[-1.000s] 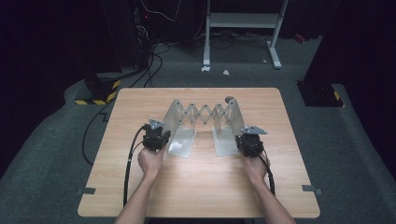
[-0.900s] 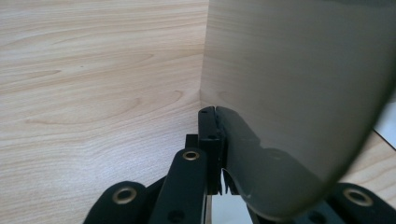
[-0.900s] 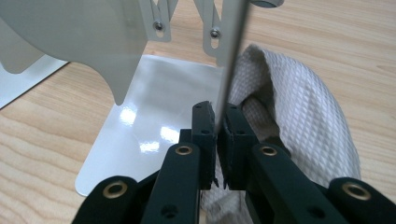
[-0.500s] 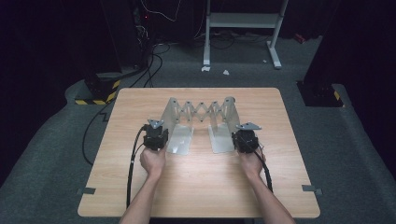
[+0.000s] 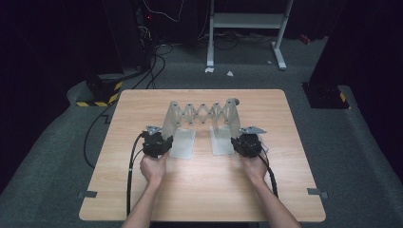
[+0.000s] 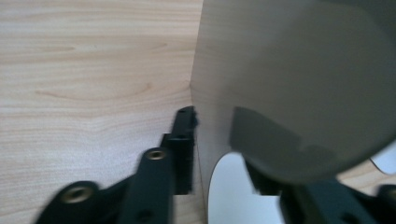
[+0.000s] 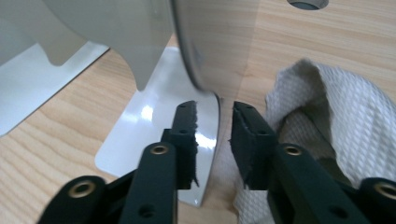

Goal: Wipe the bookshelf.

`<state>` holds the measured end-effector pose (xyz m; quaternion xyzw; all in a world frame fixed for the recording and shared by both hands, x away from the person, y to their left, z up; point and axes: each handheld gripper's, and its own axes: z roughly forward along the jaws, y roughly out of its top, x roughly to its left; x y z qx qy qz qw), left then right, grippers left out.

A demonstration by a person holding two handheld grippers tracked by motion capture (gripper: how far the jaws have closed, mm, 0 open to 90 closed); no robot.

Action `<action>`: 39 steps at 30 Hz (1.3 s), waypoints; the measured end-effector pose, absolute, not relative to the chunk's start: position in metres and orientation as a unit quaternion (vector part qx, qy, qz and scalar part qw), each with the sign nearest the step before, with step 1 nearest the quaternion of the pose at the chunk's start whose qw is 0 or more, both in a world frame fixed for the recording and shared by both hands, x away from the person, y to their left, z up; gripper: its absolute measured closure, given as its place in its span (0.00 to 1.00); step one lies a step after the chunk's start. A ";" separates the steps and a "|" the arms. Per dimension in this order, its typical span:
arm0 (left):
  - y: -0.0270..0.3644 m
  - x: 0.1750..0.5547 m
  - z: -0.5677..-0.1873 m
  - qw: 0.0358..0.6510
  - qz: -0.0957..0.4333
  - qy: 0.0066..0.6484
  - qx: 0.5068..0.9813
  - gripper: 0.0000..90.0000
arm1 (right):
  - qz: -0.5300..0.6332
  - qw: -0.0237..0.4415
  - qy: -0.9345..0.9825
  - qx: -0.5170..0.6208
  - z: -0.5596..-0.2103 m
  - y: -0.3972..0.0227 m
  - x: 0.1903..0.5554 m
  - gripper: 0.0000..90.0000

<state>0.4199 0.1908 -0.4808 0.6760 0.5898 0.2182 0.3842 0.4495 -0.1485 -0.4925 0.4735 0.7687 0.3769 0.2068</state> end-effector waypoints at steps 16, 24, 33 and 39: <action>0.211 0.397 -0.496 0.388 0.194 0.555 0.709 0.46 | 0.335 0.210 0.770 0.501 -0.518 -0.201 0.435 0.70; 0.219 0.388 -0.504 0.380 0.199 0.553 0.714 0.45 | 0.333 0.225 0.754 0.519 -0.520 -0.217 0.431 0.69; 0.225 0.370 -0.512 0.375 0.207 0.552 0.716 0.43 | 0.386 0.225 0.741 0.501 -0.505 -0.225 0.404 0.62; 0.228 0.359 -0.519 0.370 0.210 0.553 0.716 0.43 | 0.399 0.215 0.761 0.465 -0.507 -0.218 0.380 0.62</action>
